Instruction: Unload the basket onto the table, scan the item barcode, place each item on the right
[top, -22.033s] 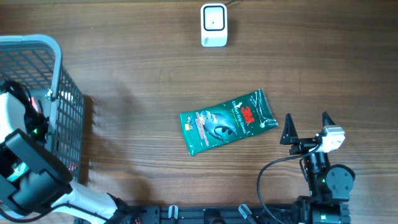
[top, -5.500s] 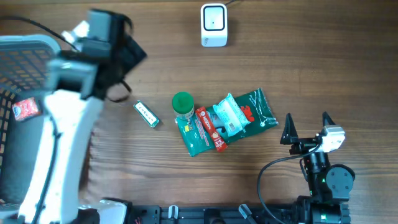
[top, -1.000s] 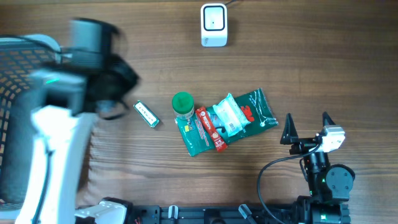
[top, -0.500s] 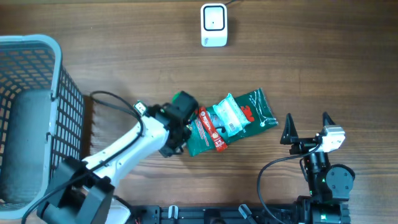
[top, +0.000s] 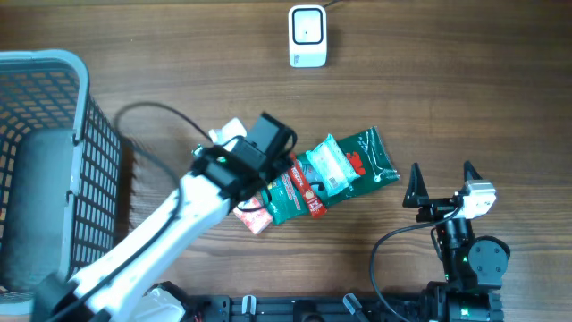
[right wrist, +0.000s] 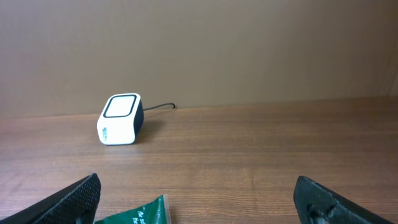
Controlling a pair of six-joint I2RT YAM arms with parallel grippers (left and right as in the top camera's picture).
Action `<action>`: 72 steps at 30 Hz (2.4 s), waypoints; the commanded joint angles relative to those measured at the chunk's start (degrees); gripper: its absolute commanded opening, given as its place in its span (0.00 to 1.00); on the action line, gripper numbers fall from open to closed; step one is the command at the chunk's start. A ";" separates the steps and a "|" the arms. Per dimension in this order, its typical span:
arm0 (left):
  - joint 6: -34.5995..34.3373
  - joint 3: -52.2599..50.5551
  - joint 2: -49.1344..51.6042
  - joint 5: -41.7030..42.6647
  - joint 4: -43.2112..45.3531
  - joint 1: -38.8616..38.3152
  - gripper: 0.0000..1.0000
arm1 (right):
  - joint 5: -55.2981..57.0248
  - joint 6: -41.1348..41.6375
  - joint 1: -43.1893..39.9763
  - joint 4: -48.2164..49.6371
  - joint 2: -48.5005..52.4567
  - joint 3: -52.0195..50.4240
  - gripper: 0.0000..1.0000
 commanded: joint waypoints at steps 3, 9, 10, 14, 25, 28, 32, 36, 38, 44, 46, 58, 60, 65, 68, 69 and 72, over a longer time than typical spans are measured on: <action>18.69 14.53 -9.75 -24.06 9.51 -0.20 1.00 | 0.20 -0.33 0.09 0.15 -0.24 -0.07 0.99; 48.61 20.31 -11.58 -28.09 43.50 -0.20 1.00 | 0.20 -0.33 0.09 0.13 -0.24 -0.07 1.00; 56.52 20.39 -11.58 -28.11 46.31 -0.20 1.00 | 0.20 -0.33 0.09 0.13 -0.24 -0.07 1.00; 80.83 20.39 -11.58 -38.84 44.74 -0.20 1.00 | 0.20 -0.33 0.09 0.13 -0.24 -0.07 1.00; 82.16 19.78 -13.68 -44.09 41.18 3.23 0.99 | 0.20 -0.33 0.09 0.13 -0.24 -0.07 1.00; 81.07 19.78 -15.23 -43.43 41.31 7.08 1.00 | 0.20 -0.31 0.09 0.13 -0.24 -0.07 1.00; 76.52 19.78 -21.68 -41.31 38.25 9.64 0.99 | 0.20 -0.33 0.09 0.13 -0.24 -0.07 1.00; 68.59 19.78 -32.04 -34.97 32.04 13.64 1.00 | 0.20 -0.33 0.09 0.15 -0.24 -0.07 0.99; 69.51 19.78 -36.85 -30.21 31.74 17.73 1.00 | 0.20 -0.33 0.09 0.13 -0.24 -0.07 0.99; 69.46 19.78 -47.60 -19.30 27.91 32.70 1.00 | 0.20 -0.33 0.09 0.13 -0.24 -0.07 1.00; 69.46 19.78 -51.04 -13.00 26.27 38.18 1.00 | 0.20 -0.33 0.09 0.13 -0.24 -0.07 1.00; 69.46 19.78 -64.87 -4.42 21.07 40.54 1.00 | 0.20 -0.33 0.09 0.13 -0.24 -0.07 1.00; 69.44 19.78 -67.23 -4.39 20.65 40.52 1.00 | 0.20 -0.31 0.09 0.13 -0.24 -0.07 1.00; 69.24 19.78 -73.31 -2.93 19.23 40.24 1.00 | 0.20 -0.31 0.09 0.15 -0.24 -0.07 1.00; 69.26 19.78 -76.39 -2.99 16.94 40.24 1.00 | 0.20 -0.33 0.09 0.13 -0.24 -0.07 1.00; 69.29 19.78 -77.55 -3.61 15.65 40.24 1.00 | 0.20 -0.31 0.09 0.15 -0.24 -0.07 1.00; 69.29 20.24 -79.56 -7.28 12.70 40.79 1.00 | 0.20 -0.33 0.09 0.13 -0.24 -0.07 1.00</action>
